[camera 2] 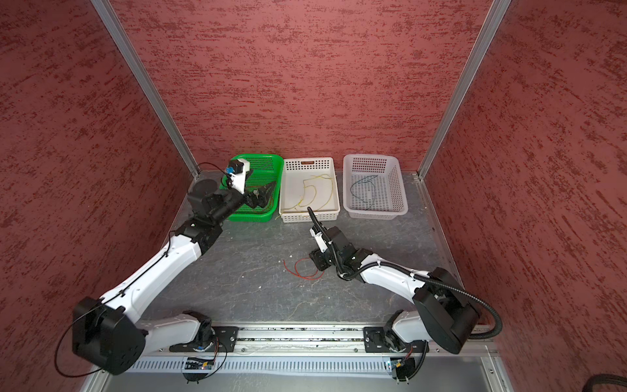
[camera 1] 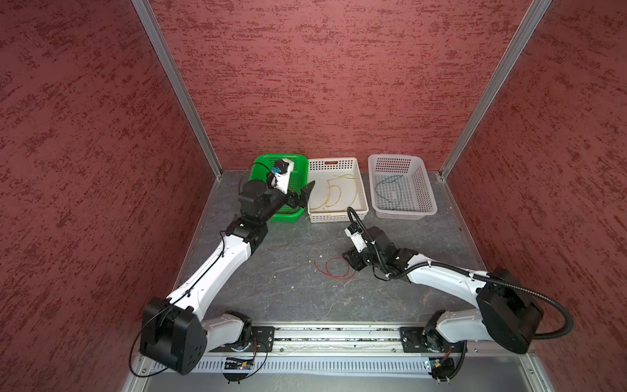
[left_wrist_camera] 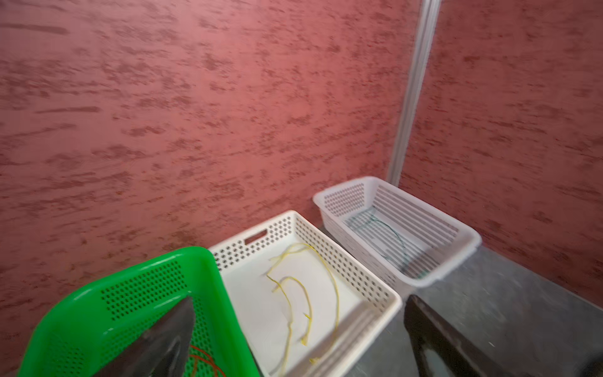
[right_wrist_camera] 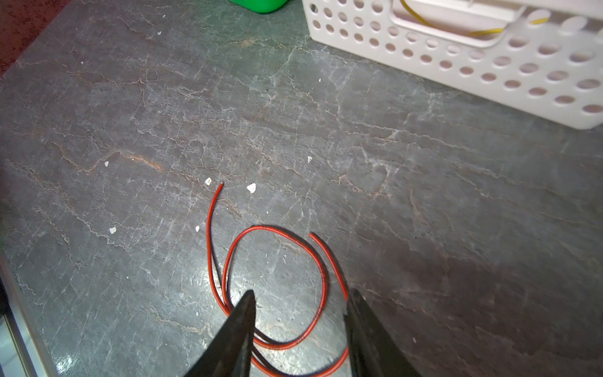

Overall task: Untangle and sort cables by color
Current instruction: Place the cable into the container, then pick up the cable from the center of the table.

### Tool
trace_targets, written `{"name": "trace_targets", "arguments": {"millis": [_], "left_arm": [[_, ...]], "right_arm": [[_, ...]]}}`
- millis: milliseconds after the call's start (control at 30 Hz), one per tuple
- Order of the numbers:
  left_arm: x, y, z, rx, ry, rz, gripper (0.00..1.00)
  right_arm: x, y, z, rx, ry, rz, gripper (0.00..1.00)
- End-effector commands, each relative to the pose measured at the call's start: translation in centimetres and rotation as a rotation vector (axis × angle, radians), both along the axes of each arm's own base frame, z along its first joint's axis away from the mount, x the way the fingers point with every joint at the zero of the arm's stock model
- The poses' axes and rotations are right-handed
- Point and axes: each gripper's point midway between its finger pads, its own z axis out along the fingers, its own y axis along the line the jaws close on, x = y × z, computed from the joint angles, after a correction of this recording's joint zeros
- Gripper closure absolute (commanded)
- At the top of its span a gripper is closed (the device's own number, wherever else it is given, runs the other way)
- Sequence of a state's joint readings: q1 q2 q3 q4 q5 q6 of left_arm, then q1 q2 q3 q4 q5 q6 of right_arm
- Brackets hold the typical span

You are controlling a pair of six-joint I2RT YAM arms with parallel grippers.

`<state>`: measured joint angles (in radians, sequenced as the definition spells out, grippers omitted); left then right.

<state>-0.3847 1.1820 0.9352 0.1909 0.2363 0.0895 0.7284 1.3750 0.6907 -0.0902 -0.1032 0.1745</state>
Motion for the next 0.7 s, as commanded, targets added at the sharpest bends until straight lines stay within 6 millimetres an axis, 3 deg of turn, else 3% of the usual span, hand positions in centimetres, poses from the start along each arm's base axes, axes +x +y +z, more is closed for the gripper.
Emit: {"name": "trace_targets", "arguments": {"millis": [0,133,267,400,433,667], "left_arm": [[-2.8,-0.3,-7.2,0.103,0.171,0.02,0.01],[-7.5,-1.3,-12.2,0.145,0.324,-0.032,0.01],[-10.2,-1.4,-15.1,0.193,0.41,-0.04,0.01],[-10.8,-1.1,-16.0,0.188,0.427,-0.032,0.01],[-10.7,-1.1,-16.0,0.189,0.423,-0.027,0.01],[-9.6,-2.0,-15.8,0.197,0.415,-0.041,0.0]], "right_arm": [[-0.1,-1.1,-0.6,-0.072,0.03,-0.038,0.54],[0.0,-2.6,-1.3,-0.126,0.068,-0.114,0.55],[-0.4,-2.8,-2.6,-0.15,0.139,-0.145,0.58],[-0.7,-2.5,-3.3,-0.134,0.177,-0.153,0.63],[-0.8,-2.6,-4.3,-0.153,0.202,-0.156,0.64],[-1.0,-2.6,-5.9,-0.183,0.249,-0.166,0.67]]}}
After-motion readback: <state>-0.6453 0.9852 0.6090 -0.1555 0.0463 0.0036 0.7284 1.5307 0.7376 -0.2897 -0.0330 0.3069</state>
